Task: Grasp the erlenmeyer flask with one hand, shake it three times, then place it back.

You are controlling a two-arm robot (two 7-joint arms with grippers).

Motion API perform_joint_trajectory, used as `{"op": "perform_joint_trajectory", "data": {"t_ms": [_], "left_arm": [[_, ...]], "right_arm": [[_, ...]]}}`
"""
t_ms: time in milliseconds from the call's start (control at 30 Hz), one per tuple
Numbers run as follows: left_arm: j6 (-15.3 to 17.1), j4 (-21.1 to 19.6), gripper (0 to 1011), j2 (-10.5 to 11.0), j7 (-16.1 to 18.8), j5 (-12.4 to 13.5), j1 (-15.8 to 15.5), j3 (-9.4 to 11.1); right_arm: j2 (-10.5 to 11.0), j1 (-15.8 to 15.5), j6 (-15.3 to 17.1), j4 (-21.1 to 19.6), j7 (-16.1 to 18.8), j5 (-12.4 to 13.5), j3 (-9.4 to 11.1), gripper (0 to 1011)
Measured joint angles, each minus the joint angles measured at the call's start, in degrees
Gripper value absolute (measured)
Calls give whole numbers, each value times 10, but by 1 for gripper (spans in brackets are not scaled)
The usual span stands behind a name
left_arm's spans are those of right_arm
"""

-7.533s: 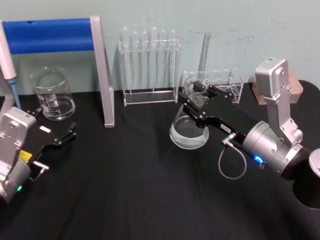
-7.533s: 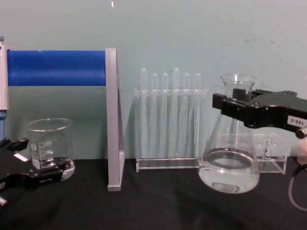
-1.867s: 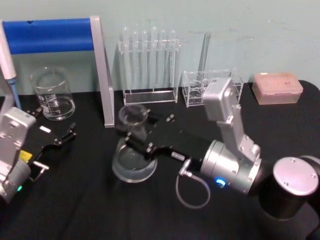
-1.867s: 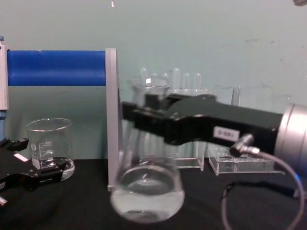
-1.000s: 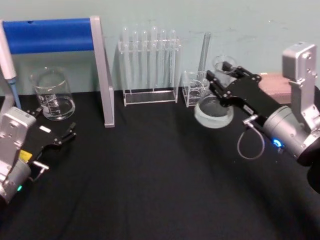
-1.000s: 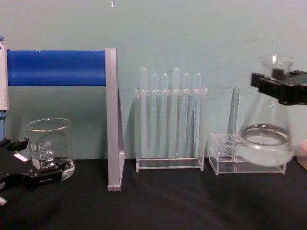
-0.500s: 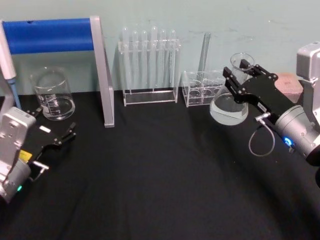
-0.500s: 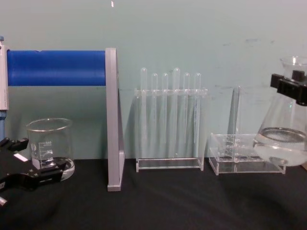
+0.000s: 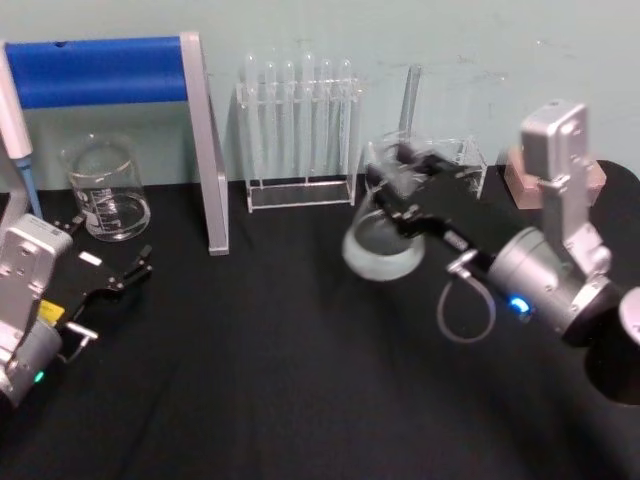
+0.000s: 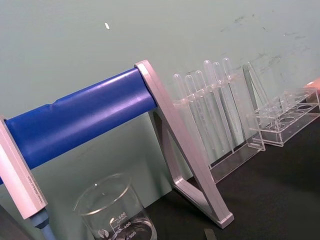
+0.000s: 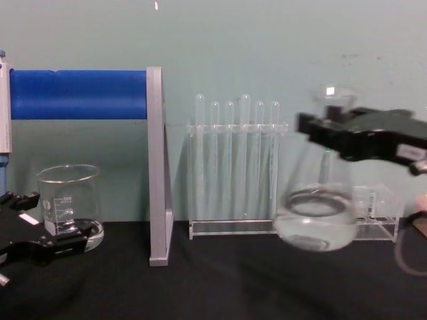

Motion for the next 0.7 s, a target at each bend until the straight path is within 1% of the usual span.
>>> {"op": "perform_joint_trajectory", "data": {"t_ms": [33,133,167,300,367,467,567,700], "left_arm": [[0,0,1001,0,0,0,0,0],[0,0,1001,0,0,0,0,0],[0,0,1001,0,0,0,0,0],[0,0,1001,0,0,0,0,0],[0,0,1001,0,0,0,0,0],[0,0,1001,0,0,0,0,0],[0,0,1001,0,0,0,0,0],[0,0,1001,0,0,0,0,0]], "right_arm": [[1,1,1,-3,9,2,-9,456],[3,3,2,-8,23,6,-26,453],[5,4,3,-11,32,9,-35,456],[8,6,4,-17,49,14,-55,456],[11,8,4,-24,65,19,-75,456],[14,11,5,-28,76,22,-90,456],[18,14,5,-33,91,26,-110,456],[22,18,5,-35,102,30,-125,456]]}}
